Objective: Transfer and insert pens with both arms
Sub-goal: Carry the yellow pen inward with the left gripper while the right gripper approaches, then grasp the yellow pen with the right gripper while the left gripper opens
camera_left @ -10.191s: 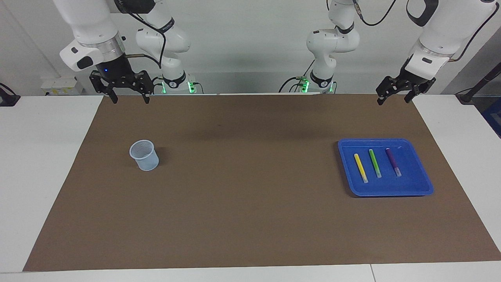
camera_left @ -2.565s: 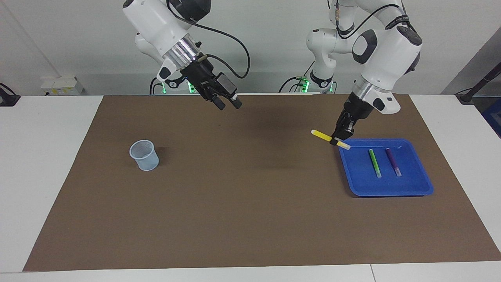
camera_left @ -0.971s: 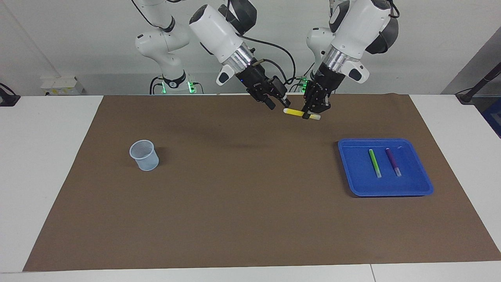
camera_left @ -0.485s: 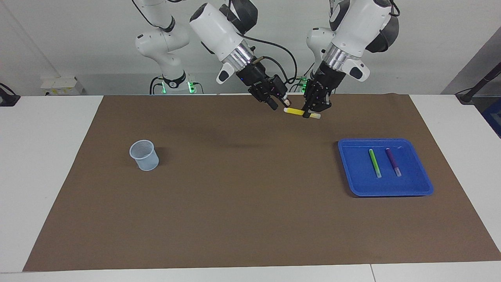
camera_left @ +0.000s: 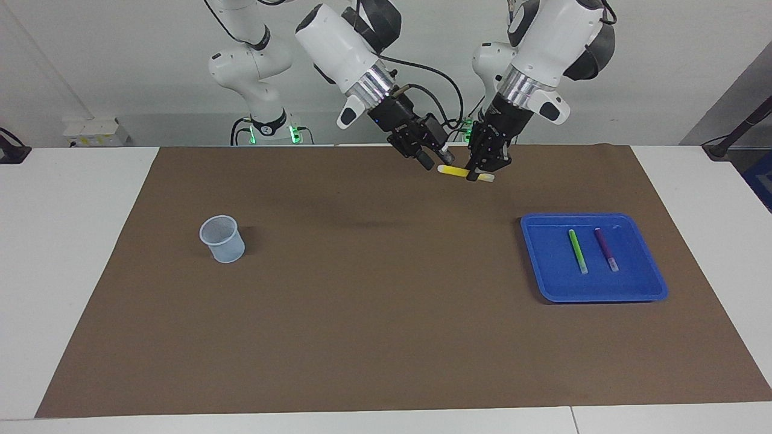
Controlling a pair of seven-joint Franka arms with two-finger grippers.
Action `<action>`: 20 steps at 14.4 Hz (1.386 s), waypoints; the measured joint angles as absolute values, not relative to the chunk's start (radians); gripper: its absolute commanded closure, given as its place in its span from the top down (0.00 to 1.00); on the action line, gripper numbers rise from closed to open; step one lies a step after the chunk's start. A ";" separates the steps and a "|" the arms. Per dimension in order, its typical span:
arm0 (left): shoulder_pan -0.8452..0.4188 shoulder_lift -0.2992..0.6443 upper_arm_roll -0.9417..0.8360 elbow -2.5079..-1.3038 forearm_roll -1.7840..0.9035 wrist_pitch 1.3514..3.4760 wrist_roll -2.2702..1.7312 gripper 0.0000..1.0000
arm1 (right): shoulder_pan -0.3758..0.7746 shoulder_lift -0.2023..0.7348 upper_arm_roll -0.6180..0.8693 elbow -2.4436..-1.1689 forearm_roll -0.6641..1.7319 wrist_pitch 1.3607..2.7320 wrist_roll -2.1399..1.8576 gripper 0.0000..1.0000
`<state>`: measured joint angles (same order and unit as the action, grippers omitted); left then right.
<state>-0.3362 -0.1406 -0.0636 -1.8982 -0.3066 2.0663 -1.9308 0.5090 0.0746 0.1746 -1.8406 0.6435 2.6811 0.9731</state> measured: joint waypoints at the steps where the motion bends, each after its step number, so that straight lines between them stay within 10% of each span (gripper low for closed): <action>1: -0.336 -0.141 -0.063 -1.898 -0.307 2.066 -1.933 0.00 | 0.519 0.089 0.174 -1.835 0.644 2.701 0.973 0.69; 9: -0.336 -0.141 -0.063 -1.899 -0.307 2.066 -1.945 0.00 | 0.550 0.117 0.174 -1.831 0.644 2.737 0.973 0.62; 20: -0.336 -0.142 -0.062 -1.899 -0.307 2.066 -1.949 0.00 | 0.545 0.117 0.169 -1.831 0.644 2.736 0.973 0.18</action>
